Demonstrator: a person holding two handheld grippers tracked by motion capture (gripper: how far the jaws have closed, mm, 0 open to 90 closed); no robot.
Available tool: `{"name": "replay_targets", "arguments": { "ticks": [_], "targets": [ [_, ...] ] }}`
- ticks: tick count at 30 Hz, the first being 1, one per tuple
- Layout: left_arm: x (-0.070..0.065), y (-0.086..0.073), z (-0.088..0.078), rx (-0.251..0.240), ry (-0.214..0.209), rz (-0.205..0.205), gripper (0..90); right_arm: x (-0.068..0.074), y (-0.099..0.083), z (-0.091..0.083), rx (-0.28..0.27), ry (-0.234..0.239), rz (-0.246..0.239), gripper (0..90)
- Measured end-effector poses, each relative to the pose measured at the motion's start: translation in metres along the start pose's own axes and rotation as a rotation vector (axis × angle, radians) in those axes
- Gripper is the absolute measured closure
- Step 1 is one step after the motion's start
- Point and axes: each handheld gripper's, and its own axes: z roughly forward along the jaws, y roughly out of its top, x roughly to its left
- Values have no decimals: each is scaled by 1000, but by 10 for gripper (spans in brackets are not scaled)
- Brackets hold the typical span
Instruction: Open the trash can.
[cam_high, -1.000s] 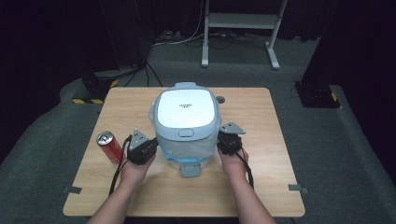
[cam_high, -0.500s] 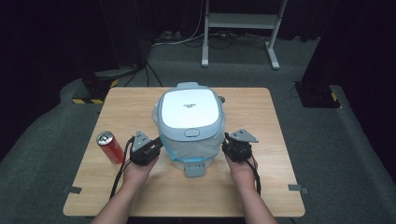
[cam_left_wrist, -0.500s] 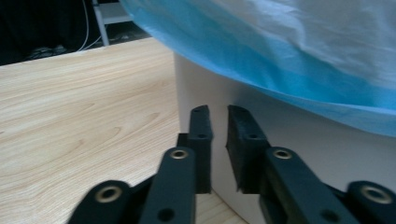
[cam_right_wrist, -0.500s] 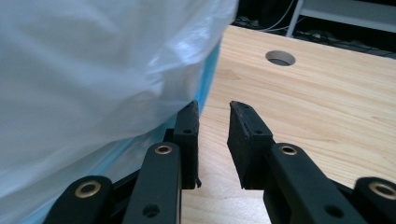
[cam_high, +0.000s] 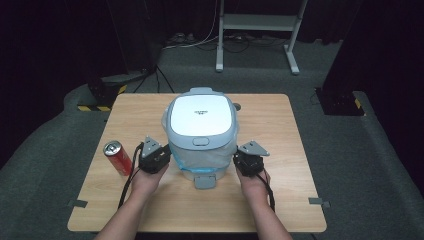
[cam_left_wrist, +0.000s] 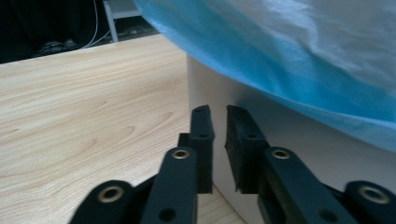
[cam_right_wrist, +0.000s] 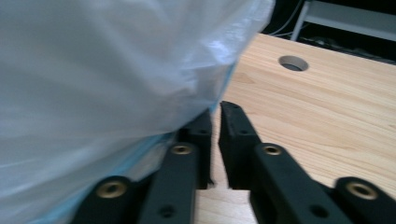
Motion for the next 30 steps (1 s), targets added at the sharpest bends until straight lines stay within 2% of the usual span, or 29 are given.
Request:
{"name": "replay_targets", "arguments": {
  "ticks": [2,3,4,8,11,13,14,16,17,19,22,24,26,28,30],
  "targets": [
    [1,-2,-3,-6,-6,-4,724,-4,0,0,3,6,19,729],
    [1,-2,-3,-6,-6,-4,707,-4,0,0,3,6,19,729],
    [2,-6,-8,-1,1,0,704,-6,-2,-5,-8,11,29,686],
    [2,-19,-22,22,-8,10,687,-7,-11,-18,-27,22,51,641],
    [1,-33,-35,76,-14,16,669,-7,-23,-29,-25,32,71,627],
    [1,-38,-40,92,-13,30,654,-6,-32,-36,-16,38,70,623],
    [1,-49,-51,117,-1,53,657,-5,-38,-41,-8,44,69,617],
    [6,-59,-61,135,1,58,664,-4,-44,-46,5,54,65,633],
    [6,-59,-61,135,1,58,663,-4,-44,-46,5,54,65,633],
    [16,-72,-73,168,-15,32,651,-2,-53,-53,20,73,78,684],
    [23,-87,-84,185,-4,19,647,4,-58,-53,43,90,67,733],
    [27,-91,-87,202,2,31,640,12,-59,-52,53,108,37,759],
    [29,-92,-88,203,5,26,634,15,-60,-51,55,111,29,770],
    [33,-95,-87,207,-2,0,633,27,-59,-49,63,136,2,806],
    [34,-96,-85,213,-4,-1,628,30,-58,-48,63,150,-2,817]
  ]
}}
